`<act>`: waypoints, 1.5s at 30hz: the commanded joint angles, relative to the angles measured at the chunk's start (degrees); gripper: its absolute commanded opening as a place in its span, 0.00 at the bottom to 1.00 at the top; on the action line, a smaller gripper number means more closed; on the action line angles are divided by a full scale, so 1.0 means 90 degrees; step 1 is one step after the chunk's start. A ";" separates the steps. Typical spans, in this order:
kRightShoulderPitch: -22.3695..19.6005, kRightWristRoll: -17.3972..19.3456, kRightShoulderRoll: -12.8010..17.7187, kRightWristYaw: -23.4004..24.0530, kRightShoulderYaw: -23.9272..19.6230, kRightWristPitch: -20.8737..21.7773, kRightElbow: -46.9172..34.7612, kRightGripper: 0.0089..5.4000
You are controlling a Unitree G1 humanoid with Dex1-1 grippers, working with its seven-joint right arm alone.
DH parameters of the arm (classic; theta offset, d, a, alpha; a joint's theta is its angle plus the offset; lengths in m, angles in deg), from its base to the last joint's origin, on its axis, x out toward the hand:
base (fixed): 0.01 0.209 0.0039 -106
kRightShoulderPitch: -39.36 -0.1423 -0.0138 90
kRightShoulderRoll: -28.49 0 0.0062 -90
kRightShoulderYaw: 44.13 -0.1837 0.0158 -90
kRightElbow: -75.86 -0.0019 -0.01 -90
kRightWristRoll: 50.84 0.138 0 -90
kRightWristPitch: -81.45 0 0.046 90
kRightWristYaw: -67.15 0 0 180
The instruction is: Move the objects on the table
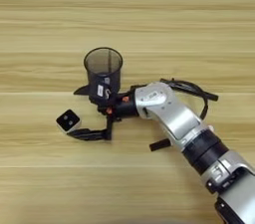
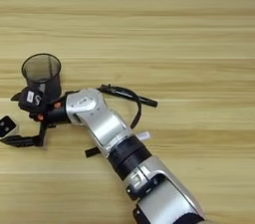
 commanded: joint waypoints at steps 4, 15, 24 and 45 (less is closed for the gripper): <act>-0.0597 -0.0212 -0.0318 0.0320 -0.0113 0.0353 0.0194 0.99; -0.0640 -0.0246 -0.0620 0.0334 -0.0122 0.0350 0.0457 0.99; -0.0572 -0.0335 -0.0720 0.0298 0.0006 0.0393 0.0513 0.99; -0.0713 -0.0691 -0.0855 0.0422 -0.0030 0.0636 0.1326 0.99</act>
